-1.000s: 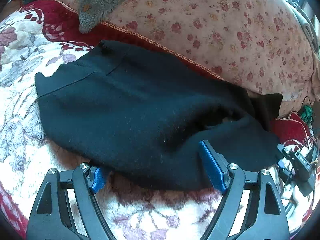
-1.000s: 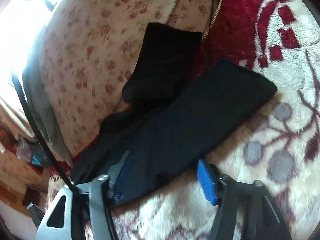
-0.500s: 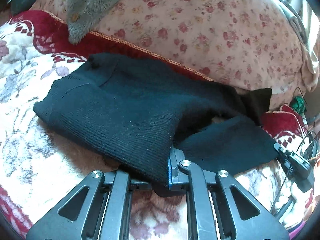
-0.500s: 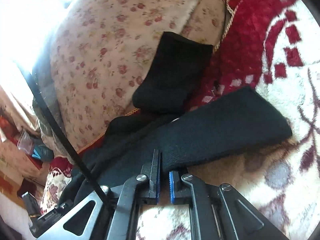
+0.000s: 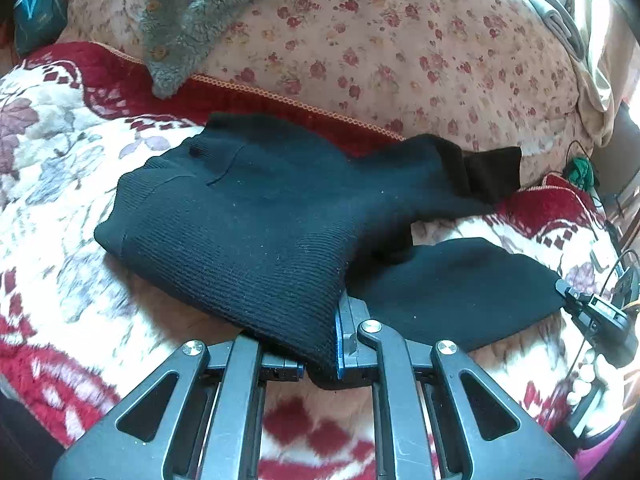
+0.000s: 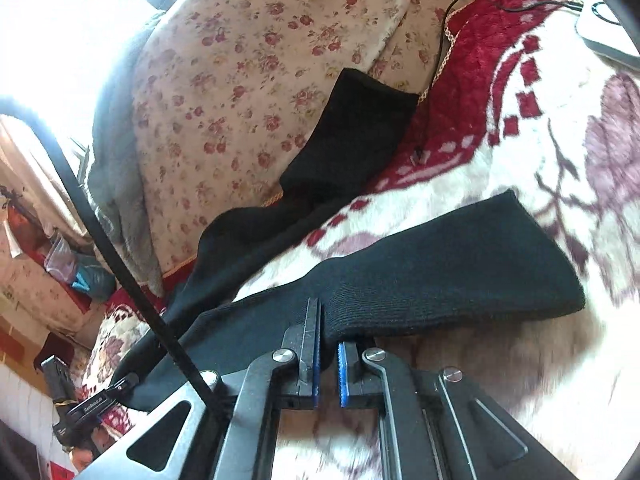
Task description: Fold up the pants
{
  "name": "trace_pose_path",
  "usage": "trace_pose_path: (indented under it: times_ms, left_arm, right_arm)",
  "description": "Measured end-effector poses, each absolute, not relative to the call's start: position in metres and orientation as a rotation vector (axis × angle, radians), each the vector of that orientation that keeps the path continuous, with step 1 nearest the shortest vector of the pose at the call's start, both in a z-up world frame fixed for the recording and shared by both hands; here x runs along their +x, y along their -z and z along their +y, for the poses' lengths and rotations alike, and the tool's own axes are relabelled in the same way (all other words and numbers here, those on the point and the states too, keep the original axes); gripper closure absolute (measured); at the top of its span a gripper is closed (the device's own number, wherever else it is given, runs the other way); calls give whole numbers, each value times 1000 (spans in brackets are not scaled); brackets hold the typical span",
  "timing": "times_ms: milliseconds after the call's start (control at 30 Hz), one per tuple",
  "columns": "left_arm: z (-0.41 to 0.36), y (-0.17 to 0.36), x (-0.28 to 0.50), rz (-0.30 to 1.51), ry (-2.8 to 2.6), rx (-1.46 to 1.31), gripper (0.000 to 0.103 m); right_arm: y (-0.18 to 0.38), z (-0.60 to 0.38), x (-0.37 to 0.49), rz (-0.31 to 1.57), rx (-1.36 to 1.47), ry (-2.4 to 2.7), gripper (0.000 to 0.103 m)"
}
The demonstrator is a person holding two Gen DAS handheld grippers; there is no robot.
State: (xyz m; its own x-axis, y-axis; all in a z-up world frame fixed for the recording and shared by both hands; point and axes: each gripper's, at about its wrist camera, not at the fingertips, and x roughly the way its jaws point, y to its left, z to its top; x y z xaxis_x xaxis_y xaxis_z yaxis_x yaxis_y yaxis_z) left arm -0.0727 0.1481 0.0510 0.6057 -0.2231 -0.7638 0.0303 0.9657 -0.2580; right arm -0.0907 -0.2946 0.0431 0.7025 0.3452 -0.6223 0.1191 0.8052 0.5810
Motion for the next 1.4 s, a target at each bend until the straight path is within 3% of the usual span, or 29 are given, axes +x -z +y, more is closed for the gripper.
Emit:
trace_pose_path:
  times_ms: [500, 667, 733, 800, 1033, 1167, 1400]
  left_arm:
    - [150, -39, -113, 891, 132, -211, 94]
    - [151, -38, -116, 877, 135, -215, 89]
    - [151, -41, -119, 871, 136, -193, 86]
    - [154, -45, -123, 868, 146, -185, 85]
    - [169, -64, -134, 858, 157, -171, 83]
    - [180, -73, -135, 862, 172, -180, 83]
    - [208, -90, -146, 837, 128, -150, 83]
  right_arm:
    - [-44, -279, -160, 841, 639, -146, 97]
    - [-34, -277, -160, 893, 634, -98, 97]
    - [-30, -279, -160, 917, 674, -84, 94]
    - [-27, -283, -161, 961, 703, -61, 83]
    - [-59, -284, -177, 951, 651, -80, 79]
    - [-77, -266, -167, 930, 639, -146, 69]
    - [-90, -211, -122, 960, 554, -244, 68]
